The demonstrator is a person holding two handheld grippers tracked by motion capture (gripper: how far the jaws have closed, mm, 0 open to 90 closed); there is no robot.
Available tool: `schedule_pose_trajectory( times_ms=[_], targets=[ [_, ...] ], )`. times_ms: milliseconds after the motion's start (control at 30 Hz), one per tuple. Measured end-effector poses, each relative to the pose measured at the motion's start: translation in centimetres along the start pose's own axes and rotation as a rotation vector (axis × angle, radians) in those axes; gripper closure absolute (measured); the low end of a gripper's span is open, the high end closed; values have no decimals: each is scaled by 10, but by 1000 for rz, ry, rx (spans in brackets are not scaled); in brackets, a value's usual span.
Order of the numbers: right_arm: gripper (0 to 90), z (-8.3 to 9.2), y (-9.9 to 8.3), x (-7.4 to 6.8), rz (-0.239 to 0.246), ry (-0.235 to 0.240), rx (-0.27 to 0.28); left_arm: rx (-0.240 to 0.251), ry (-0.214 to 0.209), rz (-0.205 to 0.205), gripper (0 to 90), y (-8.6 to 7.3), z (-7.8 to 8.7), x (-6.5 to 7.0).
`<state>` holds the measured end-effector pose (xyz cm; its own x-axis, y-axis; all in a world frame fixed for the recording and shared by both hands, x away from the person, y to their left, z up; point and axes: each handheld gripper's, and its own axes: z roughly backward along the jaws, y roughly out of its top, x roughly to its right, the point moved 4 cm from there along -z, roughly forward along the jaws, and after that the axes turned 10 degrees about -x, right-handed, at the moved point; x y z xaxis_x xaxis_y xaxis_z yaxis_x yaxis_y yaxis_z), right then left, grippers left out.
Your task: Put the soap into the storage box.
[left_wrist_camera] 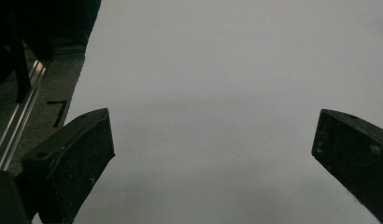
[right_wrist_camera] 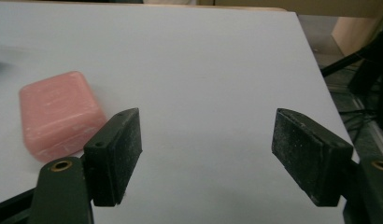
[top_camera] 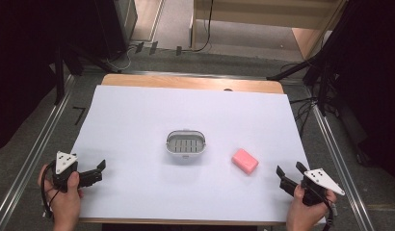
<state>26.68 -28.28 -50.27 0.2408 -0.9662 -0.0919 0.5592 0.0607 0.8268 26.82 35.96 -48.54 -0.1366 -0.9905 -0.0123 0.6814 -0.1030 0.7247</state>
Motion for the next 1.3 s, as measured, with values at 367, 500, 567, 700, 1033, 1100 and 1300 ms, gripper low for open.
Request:
schedule_pose_trajectory(
  times_ms=[367, 500, 567, 700, 1033, 1100, 1300],
  targets=[
    [168, -5, 0, 1, -41, -17, -78, -21, 12, -13, 0, 0, -1, 2],
    [121, -7, 1, -2, -15, 5, -126, -35, 16, -23, 0, 0, -3, 2],
    [120, -7, 1, -2, -12, 11, -131, -38, 19, -17, 0, 0, -3, 2],
    [117, -6, 5, -2, 27, 49, -175, -19, 7, 7, 0, 0, -2, -1],
    [115, -3, 21, 0, 187, 117, -405, 14, 81, 32, 0, 0, 1, -1],
    [112, -6, 22, -2, 212, 137, -462, 21, 64, 33, 0, 0, 2, -2],
    [110, -10, 26, -10, 269, 155, -555, 25, 55, 9, 0, -1, 2, 1]
  ],
)
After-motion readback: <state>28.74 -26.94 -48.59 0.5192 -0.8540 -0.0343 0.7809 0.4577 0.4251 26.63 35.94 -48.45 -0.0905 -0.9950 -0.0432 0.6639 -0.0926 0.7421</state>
